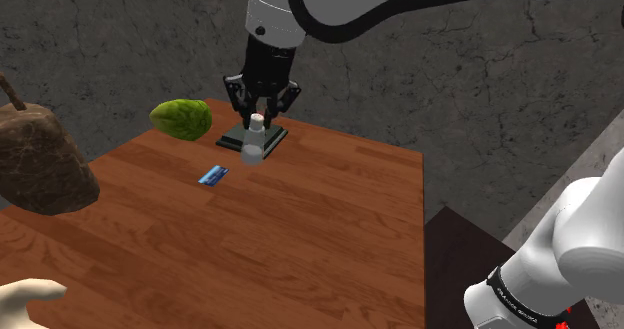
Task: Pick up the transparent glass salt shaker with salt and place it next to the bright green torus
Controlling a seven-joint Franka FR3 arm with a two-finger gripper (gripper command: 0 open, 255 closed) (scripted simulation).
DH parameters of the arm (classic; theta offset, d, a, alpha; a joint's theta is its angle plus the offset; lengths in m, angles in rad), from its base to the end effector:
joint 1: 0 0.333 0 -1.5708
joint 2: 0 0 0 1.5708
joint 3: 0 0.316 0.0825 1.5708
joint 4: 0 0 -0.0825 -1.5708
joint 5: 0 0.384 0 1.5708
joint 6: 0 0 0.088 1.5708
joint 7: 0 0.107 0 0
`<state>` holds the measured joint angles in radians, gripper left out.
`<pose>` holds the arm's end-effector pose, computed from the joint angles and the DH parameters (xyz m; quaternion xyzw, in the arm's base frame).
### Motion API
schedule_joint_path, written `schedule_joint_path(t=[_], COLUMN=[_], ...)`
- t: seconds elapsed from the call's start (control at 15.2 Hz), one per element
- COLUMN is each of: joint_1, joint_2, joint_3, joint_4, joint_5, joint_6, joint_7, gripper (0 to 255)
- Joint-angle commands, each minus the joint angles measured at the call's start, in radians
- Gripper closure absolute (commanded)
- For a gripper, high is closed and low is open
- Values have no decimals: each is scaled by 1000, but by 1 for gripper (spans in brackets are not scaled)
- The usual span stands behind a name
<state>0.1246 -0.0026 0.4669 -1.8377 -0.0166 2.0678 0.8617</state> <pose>0.4853 0.3253 0.5446 -0.9846 0.1307 -0.0922 0.0708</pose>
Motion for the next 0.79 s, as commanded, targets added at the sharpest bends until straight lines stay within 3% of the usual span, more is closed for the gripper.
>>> schedule_joint_path(t=[0.0,0.73], joint_1=[11,118], joint_2=[-67,-371], joint_3=[11,76], joint_4=[-75,-335], joint_5=[28,167], joint_6=[15,5], joint_7=[16,122], gripper=[255,255])
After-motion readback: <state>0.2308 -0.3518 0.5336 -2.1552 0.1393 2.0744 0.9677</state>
